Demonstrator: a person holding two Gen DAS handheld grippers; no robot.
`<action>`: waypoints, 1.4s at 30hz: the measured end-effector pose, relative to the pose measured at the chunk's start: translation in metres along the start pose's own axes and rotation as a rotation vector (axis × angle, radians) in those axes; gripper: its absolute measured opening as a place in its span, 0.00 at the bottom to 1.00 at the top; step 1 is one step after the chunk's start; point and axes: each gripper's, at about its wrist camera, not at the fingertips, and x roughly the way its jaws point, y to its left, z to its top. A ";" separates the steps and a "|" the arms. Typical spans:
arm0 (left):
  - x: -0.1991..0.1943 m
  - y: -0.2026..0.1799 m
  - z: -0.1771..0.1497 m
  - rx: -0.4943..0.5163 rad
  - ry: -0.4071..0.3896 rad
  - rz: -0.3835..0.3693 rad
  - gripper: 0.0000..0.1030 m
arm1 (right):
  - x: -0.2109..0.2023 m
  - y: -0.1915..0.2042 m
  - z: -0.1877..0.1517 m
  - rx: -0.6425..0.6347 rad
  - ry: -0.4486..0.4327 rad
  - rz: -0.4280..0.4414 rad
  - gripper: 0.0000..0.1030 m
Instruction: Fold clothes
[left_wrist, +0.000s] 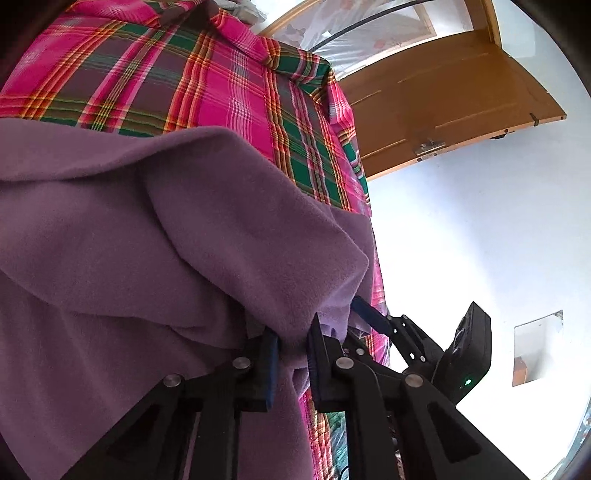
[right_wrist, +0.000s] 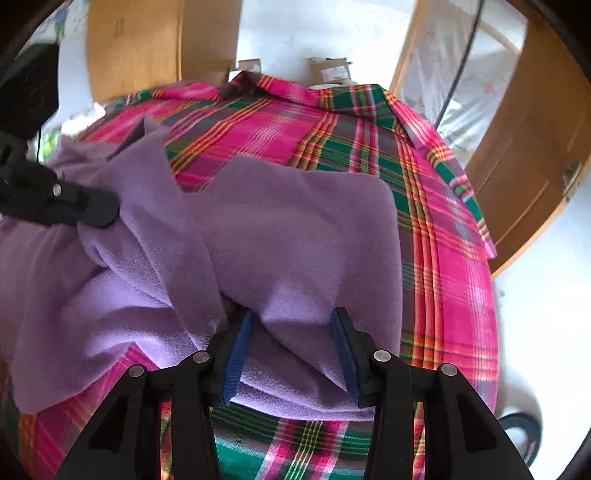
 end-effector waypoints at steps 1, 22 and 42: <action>0.000 0.000 0.000 0.001 0.001 0.000 0.13 | 0.000 0.002 0.000 -0.008 0.001 -0.007 0.45; 0.002 0.000 -0.006 0.018 0.002 0.011 0.14 | -0.013 -0.015 0.010 0.129 -0.134 -0.025 0.08; 0.003 -0.008 -0.008 -0.001 -0.010 -0.006 0.14 | -0.056 -0.110 -0.050 0.592 -0.186 -0.089 0.08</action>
